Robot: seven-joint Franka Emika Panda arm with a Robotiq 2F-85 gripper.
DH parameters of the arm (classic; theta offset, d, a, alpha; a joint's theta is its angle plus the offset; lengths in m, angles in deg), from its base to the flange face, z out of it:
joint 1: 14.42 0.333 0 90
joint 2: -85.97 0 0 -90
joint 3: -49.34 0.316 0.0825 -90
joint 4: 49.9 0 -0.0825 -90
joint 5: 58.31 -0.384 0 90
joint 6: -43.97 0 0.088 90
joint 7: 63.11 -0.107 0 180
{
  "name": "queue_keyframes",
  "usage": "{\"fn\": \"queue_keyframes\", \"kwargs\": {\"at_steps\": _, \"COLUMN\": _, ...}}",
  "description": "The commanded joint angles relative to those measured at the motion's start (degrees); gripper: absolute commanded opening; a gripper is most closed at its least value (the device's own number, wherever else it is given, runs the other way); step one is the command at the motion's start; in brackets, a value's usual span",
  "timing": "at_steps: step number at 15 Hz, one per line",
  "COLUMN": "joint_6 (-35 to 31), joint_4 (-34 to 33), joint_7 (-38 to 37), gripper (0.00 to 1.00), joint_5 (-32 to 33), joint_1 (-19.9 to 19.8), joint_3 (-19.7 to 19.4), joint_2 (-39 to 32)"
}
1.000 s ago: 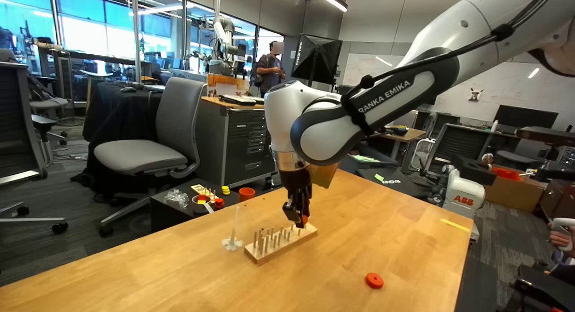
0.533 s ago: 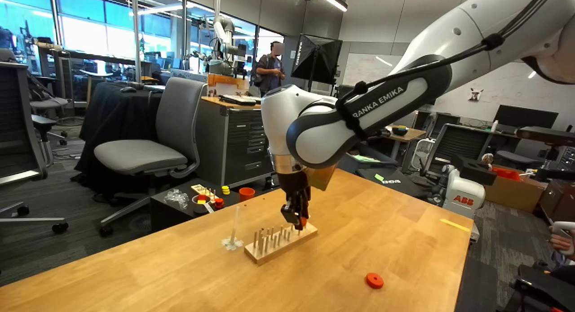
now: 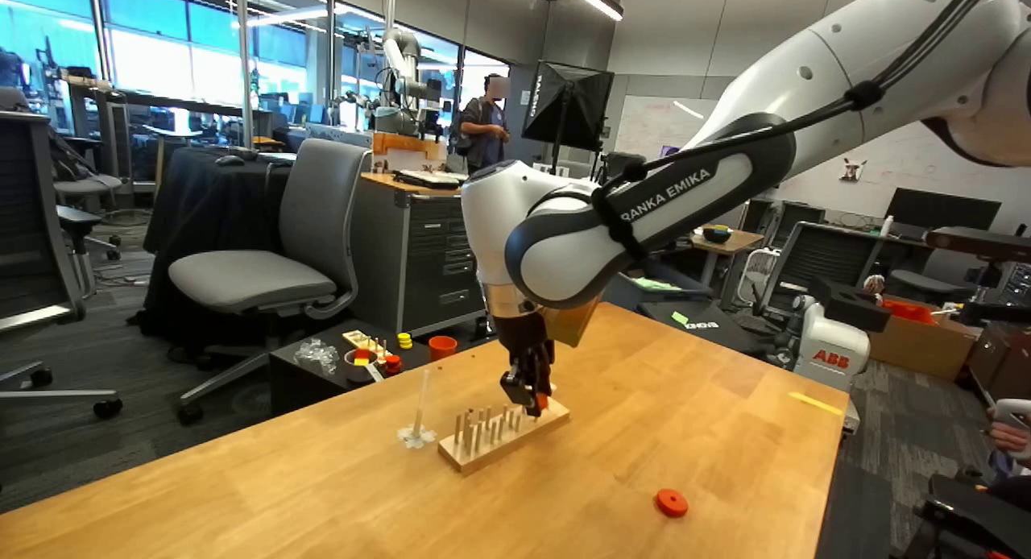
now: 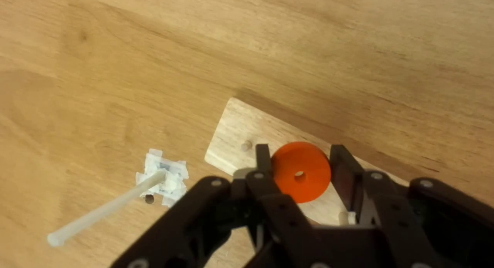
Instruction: Put one orange hoop on the wooden platform
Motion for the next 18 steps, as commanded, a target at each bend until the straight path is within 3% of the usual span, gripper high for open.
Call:
{"fn": "queue_keyframes", "kwargs": {"at_steps": 1, "joint_6": 2.27, "joint_4": -3.87, "joint_7": 1.46, "gripper": 0.18, "joint_5": -1.48, "joint_1": -0.14, "joint_3": 0.21, "joint_2": -1.89}}
{"fn": "queue_keyframes", "kwargs": {"at_steps": 18, "joint_6": 1.91, "joint_4": -3.98, "joint_7": -0.19, "gripper": 0.18, "joint_5": -1.5, "joint_1": 0.51, "joint_3": -0.17, "joint_2": -2.59}}
